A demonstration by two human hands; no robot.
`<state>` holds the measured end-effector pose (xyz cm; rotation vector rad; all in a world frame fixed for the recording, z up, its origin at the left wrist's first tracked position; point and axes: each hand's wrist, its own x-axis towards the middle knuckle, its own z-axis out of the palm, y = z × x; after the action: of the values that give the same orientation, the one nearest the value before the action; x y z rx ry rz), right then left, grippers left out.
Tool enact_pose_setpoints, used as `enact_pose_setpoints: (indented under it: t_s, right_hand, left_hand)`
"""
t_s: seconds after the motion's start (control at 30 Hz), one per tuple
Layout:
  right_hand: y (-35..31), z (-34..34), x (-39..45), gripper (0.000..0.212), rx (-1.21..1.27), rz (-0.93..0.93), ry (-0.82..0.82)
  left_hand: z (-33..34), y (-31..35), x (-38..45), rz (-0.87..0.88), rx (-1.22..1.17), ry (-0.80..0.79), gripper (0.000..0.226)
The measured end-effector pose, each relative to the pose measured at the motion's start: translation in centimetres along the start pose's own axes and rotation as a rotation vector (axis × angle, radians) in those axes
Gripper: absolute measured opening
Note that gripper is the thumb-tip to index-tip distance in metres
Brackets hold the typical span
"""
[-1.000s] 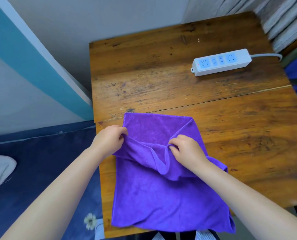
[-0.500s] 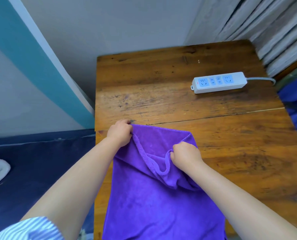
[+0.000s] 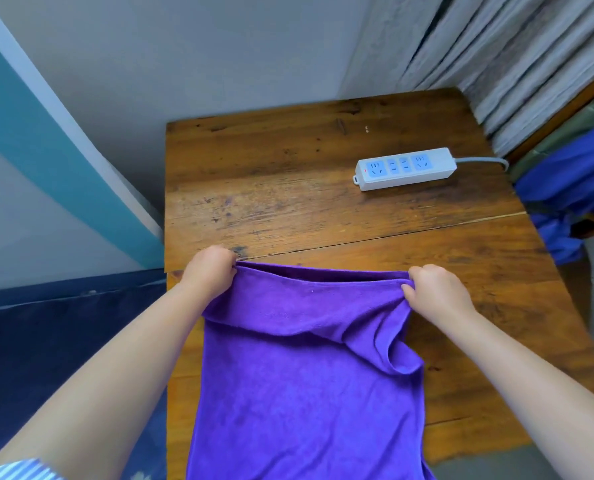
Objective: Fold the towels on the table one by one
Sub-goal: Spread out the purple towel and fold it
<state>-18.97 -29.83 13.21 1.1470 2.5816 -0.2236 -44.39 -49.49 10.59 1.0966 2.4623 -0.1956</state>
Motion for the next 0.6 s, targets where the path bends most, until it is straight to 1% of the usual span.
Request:
enact_pose_setpoints:
  t_s: [0.07, 0.2, 0.33, 0.43, 0.5, 0.57, 0.6]
  right_hand:
    - [0.6, 0.0, 0.0, 0.026, 0.007, -0.009, 0.015]
    - [1.1, -0.1, 0.1, 0.027, -0.022, -0.097, -0.005]
    - [1.3, -0.4, 0.0, 0.018, 0.052, -0.183, 0.019]
    - [1.9, -0.4, 0.2, 0.029, 0.157, -0.197, -0.008]
    - [2.2, -0.4, 0.4, 0.023, 0.246, -0.176, -0.035]
    - [2.3, -0.4, 0.5, 0.008, 0.294, -0.157, -0.050]
    - [2.3, -0.5, 0.4, 0.012, 0.291, -0.145, -0.055]
  left_hand:
    - [-0.1, -0.2, -0.1, 0.000, 0.056, 0.034, 0.023]
    - [-0.6, -0.4, -0.4, -0.011, 0.107, 0.077, 0.026]
    - [-1.2, -0.8, -0.7, -0.016, 0.137, 0.091, 0.029]
    - [-1.3, -1.1, -1.1, 0.020, 0.143, 0.098, 0.028]
    - [-1.3, -1.3, -1.4, 0.047, 0.141, 0.113, 0.026]
    - [-1.3, -1.5, -1.6, 0.081, 0.133, 0.139, 0.024]
    - [-1.3, -1.5, -1.8, 0.099, 0.125, 0.148, 0.022]
